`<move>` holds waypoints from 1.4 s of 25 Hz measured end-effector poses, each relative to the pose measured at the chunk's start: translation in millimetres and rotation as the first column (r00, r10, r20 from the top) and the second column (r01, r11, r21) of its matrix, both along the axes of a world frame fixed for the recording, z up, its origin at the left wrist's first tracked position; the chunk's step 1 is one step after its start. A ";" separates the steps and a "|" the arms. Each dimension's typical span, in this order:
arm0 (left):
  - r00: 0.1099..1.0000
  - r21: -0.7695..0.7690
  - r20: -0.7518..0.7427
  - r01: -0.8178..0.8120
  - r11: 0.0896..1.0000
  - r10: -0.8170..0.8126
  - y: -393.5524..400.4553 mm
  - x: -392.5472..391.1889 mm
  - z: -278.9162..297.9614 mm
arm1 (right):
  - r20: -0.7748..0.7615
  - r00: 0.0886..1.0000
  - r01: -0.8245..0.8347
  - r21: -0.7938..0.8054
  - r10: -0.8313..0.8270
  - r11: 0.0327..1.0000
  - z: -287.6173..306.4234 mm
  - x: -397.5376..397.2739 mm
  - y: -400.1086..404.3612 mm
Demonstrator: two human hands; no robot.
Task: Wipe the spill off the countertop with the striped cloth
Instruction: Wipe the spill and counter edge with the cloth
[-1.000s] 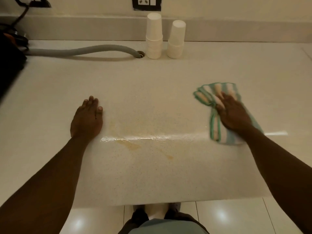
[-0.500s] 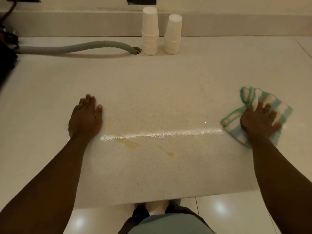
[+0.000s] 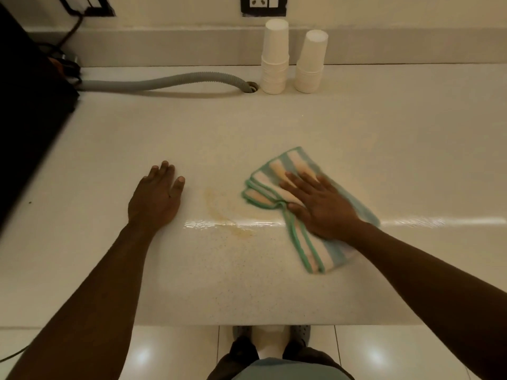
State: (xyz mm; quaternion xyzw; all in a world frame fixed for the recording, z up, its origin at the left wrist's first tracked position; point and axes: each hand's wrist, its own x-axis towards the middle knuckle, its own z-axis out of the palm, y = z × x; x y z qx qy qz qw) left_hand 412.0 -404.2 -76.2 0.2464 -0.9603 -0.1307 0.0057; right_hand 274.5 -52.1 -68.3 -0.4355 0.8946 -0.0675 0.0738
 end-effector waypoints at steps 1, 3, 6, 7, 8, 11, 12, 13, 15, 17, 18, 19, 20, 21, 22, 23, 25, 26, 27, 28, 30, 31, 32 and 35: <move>1.000 -0.012 0.021 -0.012 1.000 0.012 -9.5 11.9 -1.3 | -0.028 0.999 0.038 -0.011 -0.038 0.999 -1.5 -8.1 6.1; 0.998 -0.019 0.062 -0.030 0.999 0.031 -20.2 30.7 -1.4 | -0.078 0.975 0.208 -0.029 -0.209 0.978 -4.8 -34.7 0.8; 0.998 -0.043 0.025 -0.064 0.997 0.065 -13.8 38.5 -0.7 | -0.038 0.922 0.386 -0.016 -0.386 0.923 -4.9 -73.6 -40.7; 0.997 -0.052 0.007 -0.076 0.996 0.077 -11.2 38.0 -0.5 | -0.020 0.924 0.381 -0.010 -0.381 0.924 -3.8 -78.4 -60.2; 0.997 -0.053 -0.007 -0.079 0.995 0.079 -9.4 37.8 -0.9 | -0.017 0.933 0.359 -0.005 -0.359 0.933 -3.5 -77.6 -80.6; 0.997 -0.040 -0.016 -0.074 0.996 0.073 -12.1 40.7 -3.5 | -0.010 0.976 0.218 0.003 -0.218 0.976 -1.4 -38.9 -140.3; 0.997 -0.041 -0.022 -0.071 0.997 0.070 -12.9 41.1 -4.3 | -0.012 0.989 0.146 -0.002 -0.146 0.989 -1.1 -20.0 -150.9; 0.997 -0.040 -0.029 -0.067 0.997 0.066 -13.4 40.8 -4.5 | -0.015 0.998 0.056 -0.003 -0.056 0.998 -1.2 0.9 -154.1; 0.998 -0.042 -0.033 -0.061 0.997 0.060 -13.9 39.4 -4.5 | -0.016 0.990 -0.141 0.007 0.141 0.990 -1.3 37.2 -137.5; 0.998 -0.045 -0.017 -0.063 0.997 0.062 -13.8 39.7 -5.5 | -0.007 0.965 -0.261 -0.024 0.261 0.965 -1.7 44.9 -101.8; 0.998 -0.046 -0.013 -0.065 0.997 0.065 -14.1 40.1 -5.8 | -0.020 0.968 -0.251 -0.044 0.250 0.967 -2.0 33.9 -84.8; 0.998 -0.046 -0.014 -0.068 0.997 0.067 -14.6 40.0 -5.7 | -0.041 0.982 -0.184 -0.062 0.182 0.981 -2.1 15.2 -71.3; 0.998 -0.045 -0.018 -0.067 0.997 0.066 -15.0 39.5 -5.7 | -0.066 0.996 -0.067 -0.080 0.061 0.995 -3.4 -8.2 -61.9; 0.998 -0.048 -0.020 -0.064 0.997 0.063 -14.5 39.4 -5.8 | -0.082 0.992 0.084 -0.090 -0.092 0.992 -4.7 -31.3 -58.5; 0.998 -0.057 -0.020 -0.063 0.996 0.062 -13.2 39.8 -5.9 | -0.080 0.967 0.237 -0.081 -0.243 0.968 -4.8 -49.8 -63.1; 0.998 -0.064 -0.025 -0.061 0.996 0.060 -12.6 40.6 -6.0 | -0.068 0.931 0.356 -0.060 -0.359 0.933 -4.1 -61.4 -77.3; 0.997 -0.061 -0.041 -0.061 0.996 0.059 -12.4 41.1 -5.3 | -0.047 0.910 0.412 -0.026 -0.413 0.911 -0.4 -61.8 -124.5; 0.997 -0.055 -0.048 -0.057 0.997 0.055 -12.5 41.2 -3.6 | -0.034 0.928 0.370 -0.012 -0.371 0.929 1.2 -52.7 -150.7; 0.996 -0.039 -0.074 -0.054 0.998 0.051 -12.0 41.3 -1.9 | -0.020 0.953 0.302 -0.003 -0.302 0.953 2.6 -38.9 -175.4; 0.990 0.007 -0.129 -0.056 0.998 0.056 -11.8 41.7 -0.5 | -0.016 0.976 0.218 -0.002 -0.218 0.976 3.3 -20.9 -195.6; 0.941 0.230 -0.299 -0.089 0.969 0.158 -12.3 45.6 6.5 | -0.023 1.000 -0.015 0.009 0.015 1.000 5.0 19.2 -209.4; 0.905 0.341 -0.363 -0.091 0.936 0.220 -13.8 50.2 9.6 | -0.012 0.987 -0.159 0.014 0.159 0.987 4.7 39.9 -198.8; 0.881 0.396 -0.397 -0.087 0.914 0.256 -16.5 55.6 11.2 | -0.003 0.960 -0.280 0.006 0.280 0.960 4.9 53.9 -179.3; 0.926 0.280 -0.323 -0.104 0.954 0.196 -26.1 70.4 9.9 | -0.068 0.958 -0.283 -0.078 0.278 0.956 6.3 30.0 -123.2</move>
